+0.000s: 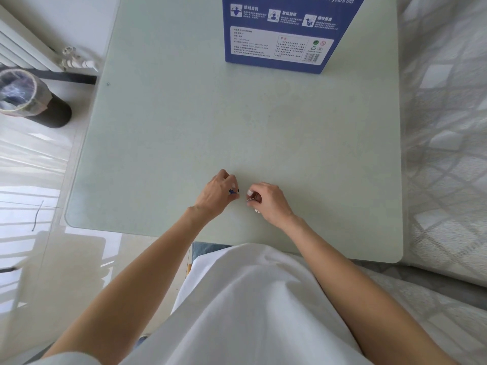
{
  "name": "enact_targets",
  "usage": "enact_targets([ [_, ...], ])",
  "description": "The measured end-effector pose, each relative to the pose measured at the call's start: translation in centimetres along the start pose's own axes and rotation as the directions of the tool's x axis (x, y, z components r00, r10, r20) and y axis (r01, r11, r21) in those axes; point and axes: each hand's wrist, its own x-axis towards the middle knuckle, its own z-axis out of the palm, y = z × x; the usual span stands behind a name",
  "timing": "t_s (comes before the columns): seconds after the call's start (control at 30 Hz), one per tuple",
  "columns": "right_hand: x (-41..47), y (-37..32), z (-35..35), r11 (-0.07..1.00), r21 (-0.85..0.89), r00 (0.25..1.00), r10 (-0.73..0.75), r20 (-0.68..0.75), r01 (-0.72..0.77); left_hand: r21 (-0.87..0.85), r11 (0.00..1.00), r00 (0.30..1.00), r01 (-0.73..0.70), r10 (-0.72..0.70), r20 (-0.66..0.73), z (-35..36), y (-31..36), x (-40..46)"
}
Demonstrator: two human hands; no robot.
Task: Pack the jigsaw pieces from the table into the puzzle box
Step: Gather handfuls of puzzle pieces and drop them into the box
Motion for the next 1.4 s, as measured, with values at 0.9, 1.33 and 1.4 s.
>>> enact_targets([
  [0.9,1.4,-2.3,2.1,0.996,-0.071,0.997,0.051,-0.065,-0.056,-0.012,1.000,0.994,0.011,-0.009,0.106,-0.9,-0.8,0.1],
  [1.33,1.7,-1.6,1.9,0.999,0.000,0.998,0.049,-0.025,-0.049,-0.162,0.985,0.997,0.055,-0.062,-0.042,0.2,-0.5,-1.4],
  [1.4,1.5,-1.2,1.9,1.000,0.008,0.999,0.021,-0.037,-0.021,-0.166,0.983,0.996,0.078,-0.083,-0.024,0.1,-0.4,-1.4],
])
